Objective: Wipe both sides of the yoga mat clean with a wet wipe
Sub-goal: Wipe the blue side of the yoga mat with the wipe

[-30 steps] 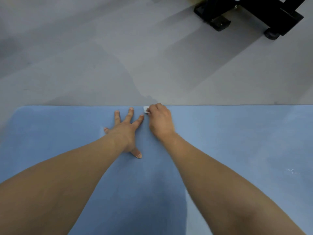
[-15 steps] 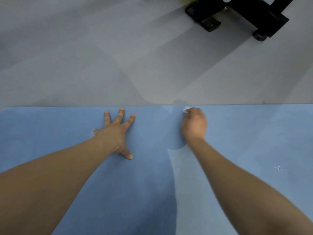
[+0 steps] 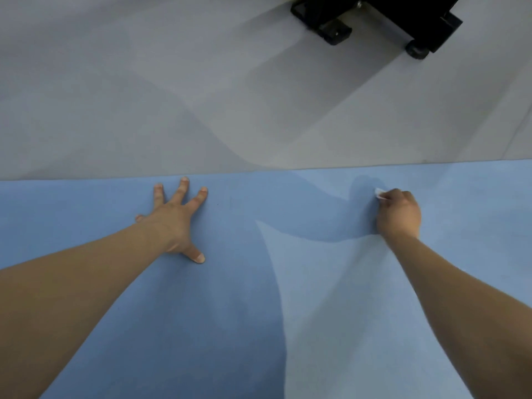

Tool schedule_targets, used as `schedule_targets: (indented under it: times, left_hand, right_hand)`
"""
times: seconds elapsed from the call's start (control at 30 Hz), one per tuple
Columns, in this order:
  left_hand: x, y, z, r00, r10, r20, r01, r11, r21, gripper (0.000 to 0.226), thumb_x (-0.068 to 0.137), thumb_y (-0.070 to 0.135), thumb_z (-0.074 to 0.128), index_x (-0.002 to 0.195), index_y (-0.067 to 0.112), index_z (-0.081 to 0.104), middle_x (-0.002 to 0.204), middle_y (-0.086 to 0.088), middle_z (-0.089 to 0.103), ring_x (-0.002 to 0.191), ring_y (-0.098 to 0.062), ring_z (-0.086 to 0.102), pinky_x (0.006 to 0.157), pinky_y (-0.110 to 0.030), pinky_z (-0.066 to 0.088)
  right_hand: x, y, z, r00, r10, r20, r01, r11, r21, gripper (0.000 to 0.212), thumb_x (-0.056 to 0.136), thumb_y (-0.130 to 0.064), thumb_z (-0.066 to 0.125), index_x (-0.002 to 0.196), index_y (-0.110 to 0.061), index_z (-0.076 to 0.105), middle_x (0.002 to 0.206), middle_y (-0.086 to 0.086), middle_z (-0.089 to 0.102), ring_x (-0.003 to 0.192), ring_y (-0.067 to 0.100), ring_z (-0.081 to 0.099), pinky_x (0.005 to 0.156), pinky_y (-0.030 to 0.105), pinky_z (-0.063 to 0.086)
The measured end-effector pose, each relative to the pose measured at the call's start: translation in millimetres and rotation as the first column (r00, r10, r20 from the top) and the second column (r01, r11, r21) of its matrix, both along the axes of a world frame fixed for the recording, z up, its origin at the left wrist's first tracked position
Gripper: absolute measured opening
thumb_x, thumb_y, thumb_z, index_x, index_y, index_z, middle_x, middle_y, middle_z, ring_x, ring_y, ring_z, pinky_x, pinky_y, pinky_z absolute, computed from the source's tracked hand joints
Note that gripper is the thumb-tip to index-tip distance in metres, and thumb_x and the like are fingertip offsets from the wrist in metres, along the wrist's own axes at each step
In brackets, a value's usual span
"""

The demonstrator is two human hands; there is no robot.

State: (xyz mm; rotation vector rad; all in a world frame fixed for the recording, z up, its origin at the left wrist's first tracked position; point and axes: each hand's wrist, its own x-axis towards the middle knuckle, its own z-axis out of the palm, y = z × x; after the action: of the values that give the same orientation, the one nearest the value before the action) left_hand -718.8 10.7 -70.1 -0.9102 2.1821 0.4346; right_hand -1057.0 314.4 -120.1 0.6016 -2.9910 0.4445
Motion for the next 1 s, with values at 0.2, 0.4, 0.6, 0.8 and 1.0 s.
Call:
schedule_targets:
  times: [0.2, 0.4, 0.6, 0.8, 1.0]
  left_hand:
    - [-0.4, -3.5, -5.5, 1.0, -0.017, -0.012, 0.017, 1.0, 0.001, 0.156, 0.046, 0.068, 0.091, 0.147, 0.054, -0.027, 0.154, 0.015, -0.042, 0.147, -0.043, -0.028, 0.107, -0.075, 0.03]
    - [2.5, -8.4, -18.2, 0.999, -0.04, -0.026, 0.039, 0.999, -0.005, 0.158, 0.042, 0.072, 0.089, 0.145, 0.055, -0.029, 0.153, 0.013, -0.044, 0.144, -0.047, -0.03, 0.109, -0.075, 0.025]
    - [7.0, -4.4, -19.5, 0.997, -0.062, -0.052, 0.061, 0.998, -0.024, 0.147, 0.056, 0.067, 0.087, 0.149, 0.05, -0.025, 0.157, 0.01, -0.039, 0.146, -0.048, -0.026, 0.11, -0.073, 0.026]
    - [9.3, 18.4, -15.2, 0.979, -0.169, -0.113, 0.168, 0.986, -0.022, 0.11, 0.084, 0.044, 0.078, 0.157, 0.046, -0.004, 0.166, 0.007, -0.021, 0.151, -0.045, -0.013, 0.118, -0.059, 0.025]
    - [12.5, 73.0, -7.5, 0.923, -0.344, -0.171, 0.343, 0.939, -0.04, 0.091, 0.092, 0.005, 0.051, 0.16, 0.036, -0.001, 0.166, 0.006, -0.02, 0.153, -0.038, -0.011, 0.12, -0.056, 0.024]
  right_hand:
    - [79.3, -54.9, -5.6, 0.996, 0.086, 0.024, -0.081, 0.983, -0.165, 0.02, 0.082, 0.0, 0.053, 0.093, -0.003, 0.069, 0.091, 0.023, 0.064, 0.083, 0.042, 0.063, 0.075, 0.043, 0.05]
    - [234.2, -117.8, -8.5, 0.889, 0.456, 0.032, -0.438, 0.87, -0.225, 0.019, 0.077, 0.0, 0.06, 0.092, -0.009, 0.067, 0.083, 0.011, 0.061, 0.073, 0.034, 0.057, 0.067, 0.036, 0.046]
    - [145.0, -57.7, -4.8, 0.891, 0.447, -0.082, -0.453, 0.887, -0.084, 0.026, 0.081, -0.021, 0.047, 0.084, -0.01, 0.071, 0.077, 0.016, 0.064, 0.068, 0.036, 0.064, 0.061, 0.037, 0.051]
    - [49.5, 40.3, 12.9, 0.981, -0.145, 0.131, 0.128, 0.984, 0.126, 0.023, 0.087, -0.015, 0.054, 0.105, -0.009, 0.067, 0.109, 0.023, 0.062, 0.101, 0.041, 0.059, 0.087, 0.041, 0.048]
    - [194.4, -45.5, 0.4, 0.97, 0.184, 0.159, -0.154, 0.971, -0.182, 0.02, 0.08, -0.006, 0.055, 0.093, -0.006, 0.07, 0.091, 0.02, 0.067, 0.085, 0.037, 0.064, 0.077, 0.037, 0.049]
